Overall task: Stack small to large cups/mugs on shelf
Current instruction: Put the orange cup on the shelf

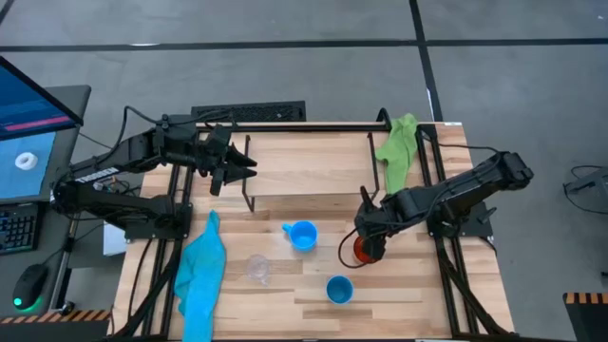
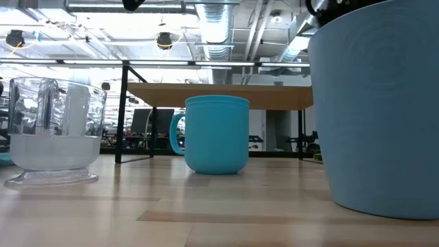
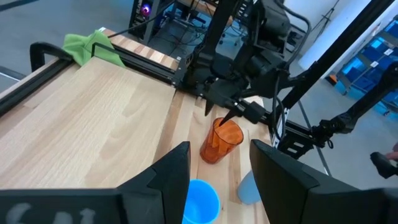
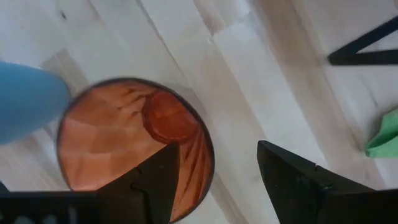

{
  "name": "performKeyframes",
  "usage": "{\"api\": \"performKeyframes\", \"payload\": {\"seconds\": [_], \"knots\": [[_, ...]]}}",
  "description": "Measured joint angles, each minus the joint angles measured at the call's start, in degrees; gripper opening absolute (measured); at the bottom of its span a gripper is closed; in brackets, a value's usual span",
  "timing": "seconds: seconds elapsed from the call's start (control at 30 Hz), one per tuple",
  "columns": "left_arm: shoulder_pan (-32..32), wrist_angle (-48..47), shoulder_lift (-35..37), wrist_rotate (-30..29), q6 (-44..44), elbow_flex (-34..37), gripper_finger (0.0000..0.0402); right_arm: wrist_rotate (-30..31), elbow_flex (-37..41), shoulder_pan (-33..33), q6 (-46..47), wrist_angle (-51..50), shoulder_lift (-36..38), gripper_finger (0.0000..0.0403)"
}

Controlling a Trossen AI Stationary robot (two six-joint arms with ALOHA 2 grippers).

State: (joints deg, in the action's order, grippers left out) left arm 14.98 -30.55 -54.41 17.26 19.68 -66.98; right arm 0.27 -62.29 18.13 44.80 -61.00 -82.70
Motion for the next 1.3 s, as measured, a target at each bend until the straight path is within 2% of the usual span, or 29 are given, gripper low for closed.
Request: {"api": "performKeyframes", "payload": {"seconds": [0.2, 0.5, 0.83, 1.07, 1.3], "knots": [[0.0, 0.0, 0.0, 0.0, 0.3, 0.0, 0.0158, -0.7, 2.2, 0.0, -0.2, 3.0, 0.0, 0.0213], [0.0, 0.0, 0.0, 0.0, 0.2, 0.0, 0.0158, -0.8, 2.2, 0.0, -1.0, 3.0, -0.1, 0.0100], [0.0, 0.0, 0.0, 0.0, -0.4, 0.0, 0.0158, -0.9, 2.1, 0.0, -1.9, 2.8, 0.0, 0.0014], [0.0, 0.0, 0.0, 0.0, -1.2, 0.0, 0.0158, -1.7, 1.6, 0.0, -1.3, 1.7, 2.6, 0.0014], [0.0, 0.0, 0.0, 0.0, -1.2, 0.0, 0.0158, -1.8, -7.0, -2.3, -2.8, -7.5, 4.7, 0.0015]]}}
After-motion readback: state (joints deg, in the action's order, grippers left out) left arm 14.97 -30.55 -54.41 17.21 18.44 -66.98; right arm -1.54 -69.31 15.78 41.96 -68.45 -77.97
